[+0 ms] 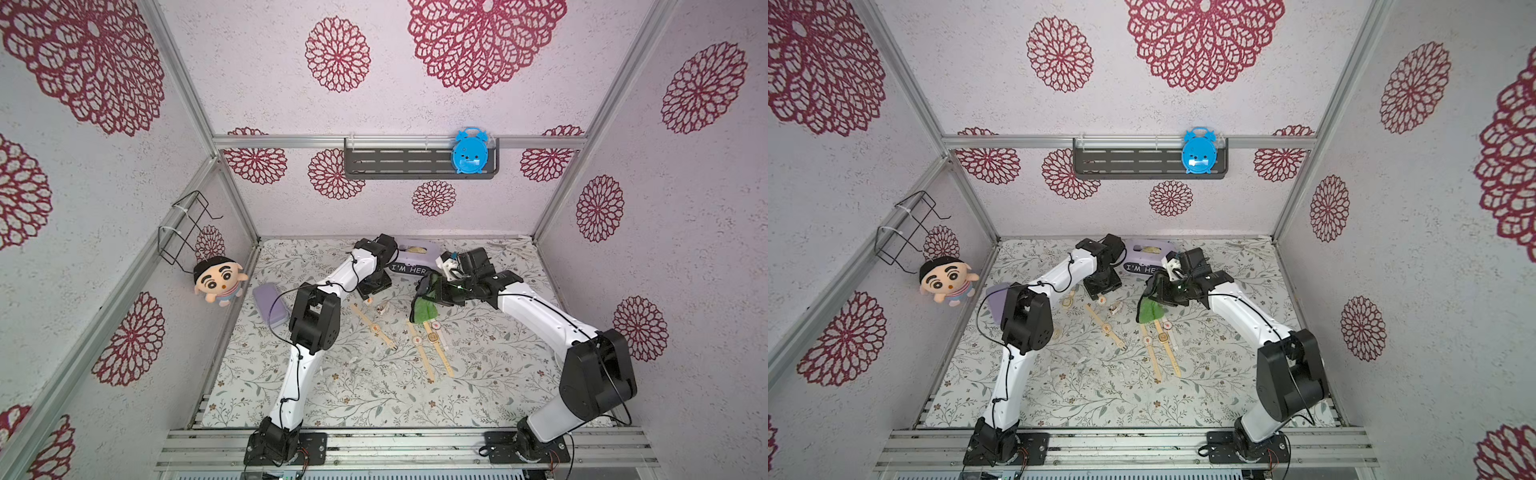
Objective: Wipe the watch dial
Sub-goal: Pick up the watch at the center of the board.
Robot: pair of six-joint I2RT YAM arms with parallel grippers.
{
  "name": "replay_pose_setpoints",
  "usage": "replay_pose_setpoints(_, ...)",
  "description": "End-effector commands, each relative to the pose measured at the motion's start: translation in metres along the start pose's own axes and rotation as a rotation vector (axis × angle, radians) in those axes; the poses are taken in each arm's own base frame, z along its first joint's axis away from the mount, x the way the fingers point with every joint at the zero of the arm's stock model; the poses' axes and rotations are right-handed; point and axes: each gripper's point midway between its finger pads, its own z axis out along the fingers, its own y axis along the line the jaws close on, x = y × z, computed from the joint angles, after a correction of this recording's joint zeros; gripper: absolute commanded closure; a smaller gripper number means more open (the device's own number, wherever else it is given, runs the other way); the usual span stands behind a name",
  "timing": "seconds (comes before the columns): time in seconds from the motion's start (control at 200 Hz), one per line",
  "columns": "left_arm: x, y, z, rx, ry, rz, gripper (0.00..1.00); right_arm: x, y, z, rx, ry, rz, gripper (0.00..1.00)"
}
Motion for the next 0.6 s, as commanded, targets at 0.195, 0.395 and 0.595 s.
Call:
replay_pose_setpoints(0.195,-0.016,0.018,0.014,-0.036,-0.032,-0.022,0.39,-0.011,0.014,-0.022,-0.046,-0.055,-0.044,1.00)
replay_pose_setpoints(0.395,-0.020,0.014,0.020,-0.033,-0.035,-0.018,0.44,-0.012,0.014,-0.021,-0.047,-0.053,-0.040,1.00)
replay_pose_setpoints(0.595,-0.022,0.013,0.024,-0.032,-0.026,-0.024,0.50,-0.012,0.013,-0.024,-0.043,-0.059,-0.040,1.00)
